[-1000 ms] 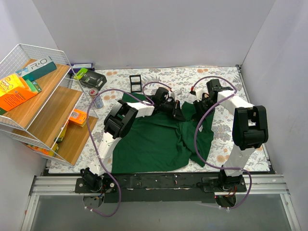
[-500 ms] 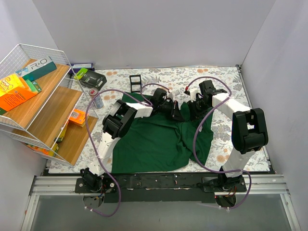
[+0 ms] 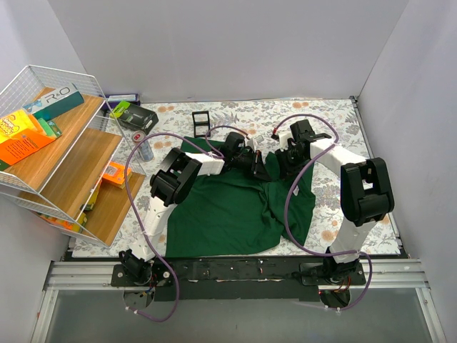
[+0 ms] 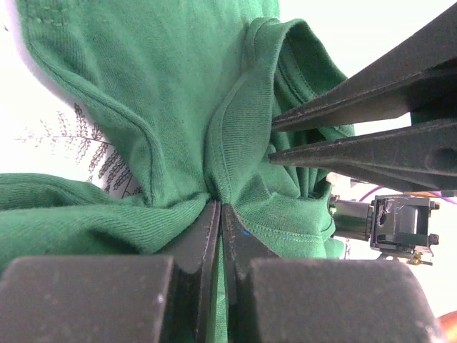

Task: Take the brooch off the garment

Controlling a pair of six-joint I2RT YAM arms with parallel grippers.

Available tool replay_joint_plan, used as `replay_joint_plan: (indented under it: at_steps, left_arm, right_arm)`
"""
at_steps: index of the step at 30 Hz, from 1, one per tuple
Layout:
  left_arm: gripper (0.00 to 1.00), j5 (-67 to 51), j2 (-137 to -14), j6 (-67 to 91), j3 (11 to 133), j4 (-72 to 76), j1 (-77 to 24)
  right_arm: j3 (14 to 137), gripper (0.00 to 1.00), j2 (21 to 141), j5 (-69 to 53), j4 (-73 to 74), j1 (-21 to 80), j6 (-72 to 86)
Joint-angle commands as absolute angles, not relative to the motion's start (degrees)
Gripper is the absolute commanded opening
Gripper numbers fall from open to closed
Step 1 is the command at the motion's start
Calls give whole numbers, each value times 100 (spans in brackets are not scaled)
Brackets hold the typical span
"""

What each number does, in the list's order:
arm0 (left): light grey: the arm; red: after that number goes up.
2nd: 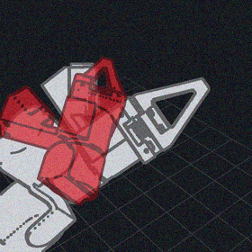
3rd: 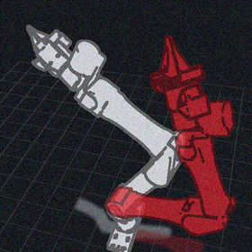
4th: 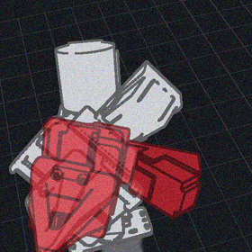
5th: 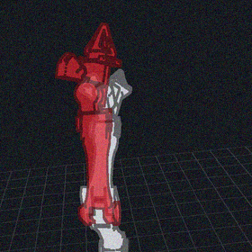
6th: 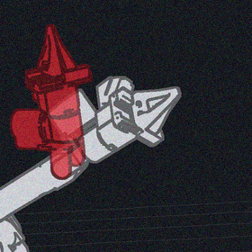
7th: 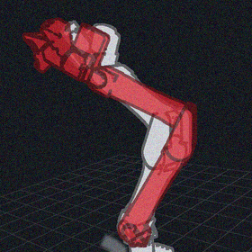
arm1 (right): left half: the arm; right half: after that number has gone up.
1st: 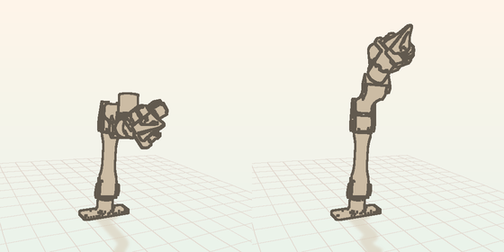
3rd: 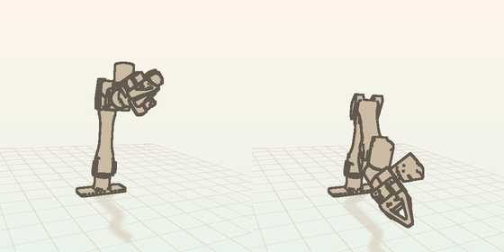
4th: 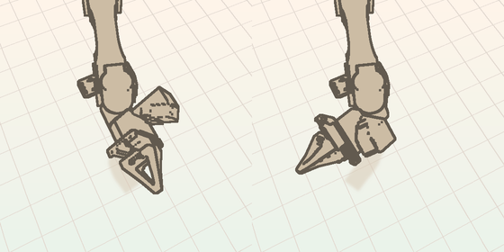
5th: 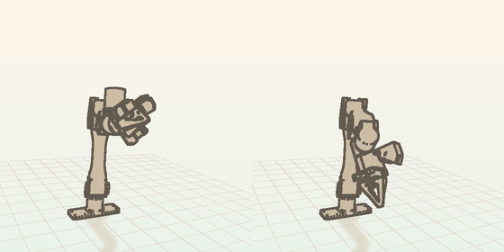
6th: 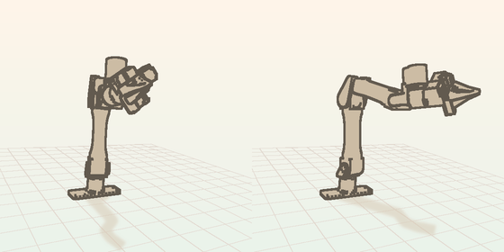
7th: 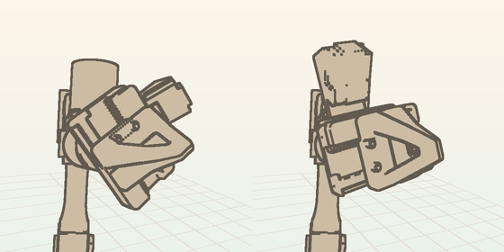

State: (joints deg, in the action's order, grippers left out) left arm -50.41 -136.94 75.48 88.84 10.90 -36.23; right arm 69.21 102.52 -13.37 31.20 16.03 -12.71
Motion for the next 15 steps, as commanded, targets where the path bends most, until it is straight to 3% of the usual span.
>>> replay_joint_plan:
  at_steps: [1,15]
  left_arm:
    - [0,-5010,-13359,7488,8754,844,-3595]
    - [0,-4992,-13421,7532,8763,817,-3542]
  right_arm:
    - [7093,29,10336,-1169,2892,1731,-1134]
    - [7321,29,10477,-958,2847,1758,-1046]
